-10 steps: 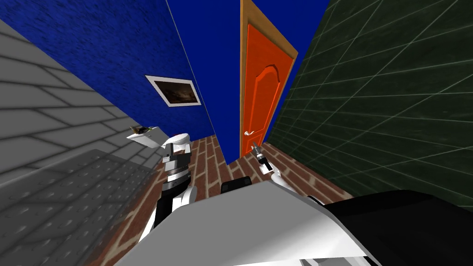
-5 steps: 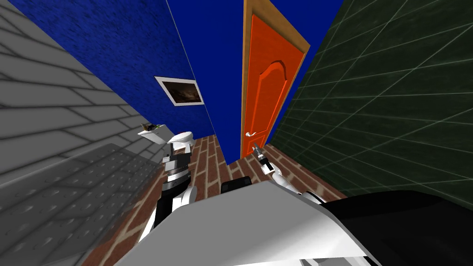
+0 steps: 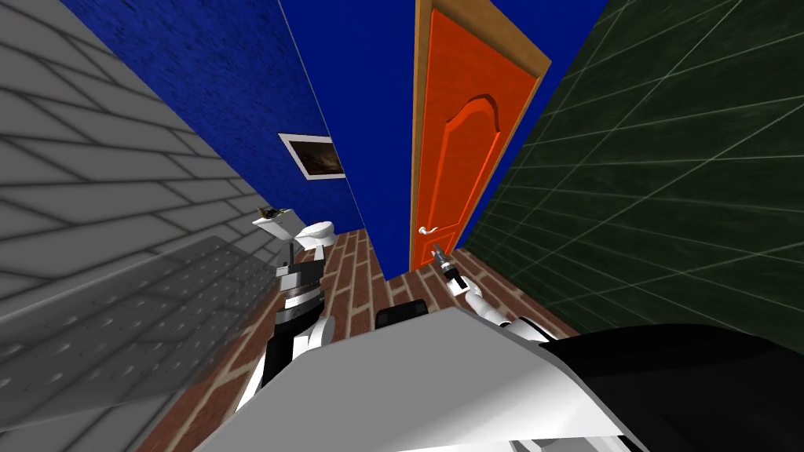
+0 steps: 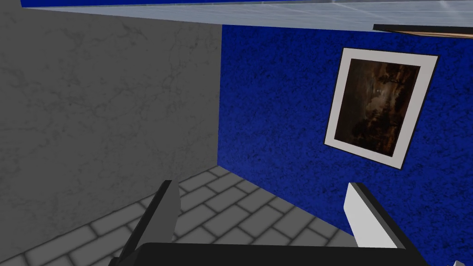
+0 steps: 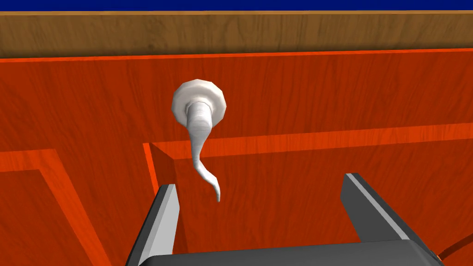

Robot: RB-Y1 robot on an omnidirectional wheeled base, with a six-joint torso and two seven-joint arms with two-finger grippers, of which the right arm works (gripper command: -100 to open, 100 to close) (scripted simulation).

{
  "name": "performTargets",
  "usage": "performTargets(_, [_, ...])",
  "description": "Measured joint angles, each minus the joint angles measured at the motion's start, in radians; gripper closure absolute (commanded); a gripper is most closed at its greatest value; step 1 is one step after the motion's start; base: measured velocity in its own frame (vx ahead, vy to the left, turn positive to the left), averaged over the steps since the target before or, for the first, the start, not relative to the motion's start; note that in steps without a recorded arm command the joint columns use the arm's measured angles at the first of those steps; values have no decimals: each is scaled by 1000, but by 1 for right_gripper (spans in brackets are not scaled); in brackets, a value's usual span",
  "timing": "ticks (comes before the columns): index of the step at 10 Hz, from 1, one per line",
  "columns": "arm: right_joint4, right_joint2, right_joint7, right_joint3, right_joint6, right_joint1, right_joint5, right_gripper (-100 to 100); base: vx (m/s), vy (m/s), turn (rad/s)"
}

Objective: Pull the door open

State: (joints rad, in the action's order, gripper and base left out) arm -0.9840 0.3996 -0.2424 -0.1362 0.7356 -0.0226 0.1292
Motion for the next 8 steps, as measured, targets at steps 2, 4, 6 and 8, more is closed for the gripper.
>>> performTargets(2, [43,13,-7,-3,13,14,3,-100,38,-96,131])
performTargets(4, [96,26,-14,-6,31,32,5,-100,34,-91,118])
performTargets(6, [129,40,-22,-8,40,43,8,-100,33,-91,101])
performTargets(8, [186,52,-30,-12,60,62,10,-100,20,-125,178])
